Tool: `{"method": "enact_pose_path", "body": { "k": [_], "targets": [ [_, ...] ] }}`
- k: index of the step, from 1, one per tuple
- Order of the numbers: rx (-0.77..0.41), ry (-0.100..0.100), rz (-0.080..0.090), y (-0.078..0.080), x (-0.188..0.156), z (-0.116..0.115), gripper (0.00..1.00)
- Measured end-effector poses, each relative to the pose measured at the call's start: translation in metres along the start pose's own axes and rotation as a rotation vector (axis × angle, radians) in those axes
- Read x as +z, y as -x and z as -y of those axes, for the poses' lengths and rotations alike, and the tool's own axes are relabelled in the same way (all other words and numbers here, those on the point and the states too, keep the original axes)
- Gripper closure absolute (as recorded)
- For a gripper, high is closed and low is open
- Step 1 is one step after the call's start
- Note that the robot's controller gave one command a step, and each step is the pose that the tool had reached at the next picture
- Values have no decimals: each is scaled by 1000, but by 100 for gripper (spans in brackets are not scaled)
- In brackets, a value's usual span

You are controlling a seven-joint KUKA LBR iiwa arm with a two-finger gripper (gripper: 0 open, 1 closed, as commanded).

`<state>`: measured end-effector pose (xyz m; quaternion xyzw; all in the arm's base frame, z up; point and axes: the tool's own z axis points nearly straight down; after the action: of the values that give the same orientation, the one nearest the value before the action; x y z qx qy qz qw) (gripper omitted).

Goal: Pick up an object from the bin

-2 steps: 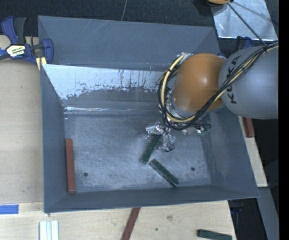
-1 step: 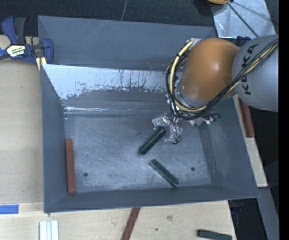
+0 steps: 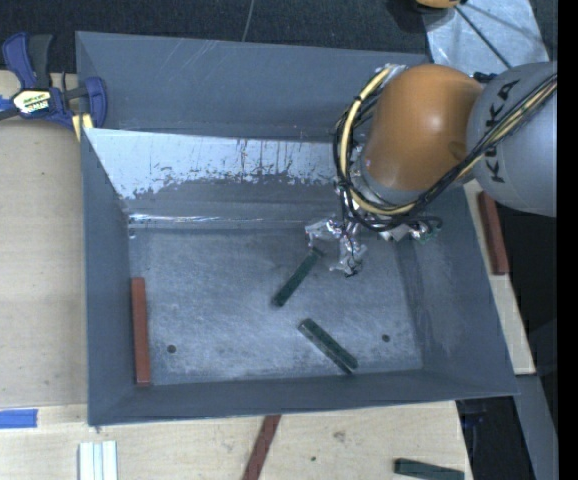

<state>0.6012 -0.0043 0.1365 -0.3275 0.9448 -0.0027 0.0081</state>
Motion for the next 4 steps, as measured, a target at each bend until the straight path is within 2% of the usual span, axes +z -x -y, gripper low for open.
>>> {"method": "enact_pose_path", "body": {
  "k": [1,2,3,4],
  "targets": [
    [17,3,-3,11,-80,7,0],
    [17,9,-10,10,-76,6,0],
    [-62,6,-7,4,-22,3,0],
    [-244,10,-10,-4,19,3,0]
  ]
}}
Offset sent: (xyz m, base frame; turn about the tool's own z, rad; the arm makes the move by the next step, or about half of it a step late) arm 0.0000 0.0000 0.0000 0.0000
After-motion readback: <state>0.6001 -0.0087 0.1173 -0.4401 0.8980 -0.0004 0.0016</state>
